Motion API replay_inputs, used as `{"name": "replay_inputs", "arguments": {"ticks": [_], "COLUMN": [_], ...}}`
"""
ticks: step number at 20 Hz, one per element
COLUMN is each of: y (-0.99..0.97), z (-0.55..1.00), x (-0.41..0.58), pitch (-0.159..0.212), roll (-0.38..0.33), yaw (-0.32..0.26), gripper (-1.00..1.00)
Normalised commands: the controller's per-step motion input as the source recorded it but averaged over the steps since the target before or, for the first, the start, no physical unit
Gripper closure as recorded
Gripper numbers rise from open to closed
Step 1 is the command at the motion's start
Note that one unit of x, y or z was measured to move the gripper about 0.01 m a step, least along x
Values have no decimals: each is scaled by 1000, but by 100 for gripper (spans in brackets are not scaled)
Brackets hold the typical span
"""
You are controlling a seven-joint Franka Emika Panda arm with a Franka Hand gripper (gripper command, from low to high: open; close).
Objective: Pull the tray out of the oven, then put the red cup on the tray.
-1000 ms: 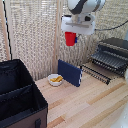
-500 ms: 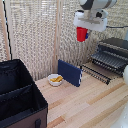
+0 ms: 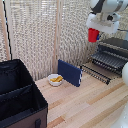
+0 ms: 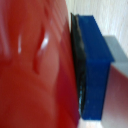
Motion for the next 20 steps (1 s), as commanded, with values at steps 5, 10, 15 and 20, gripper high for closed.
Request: {"name": "replay_inputs", "arguments": {"ticks": [5,10,15,20], "y": [-772,-741,-765,-607], "z": [-37,-130,-162,-236], "x": [-1,0,2,126], "pitch": [-38,-4,0,1], "roll": [29,47,57,61], "yaw": [-143,-144,-123,-94], "gripper": [100,100,100,100]}}
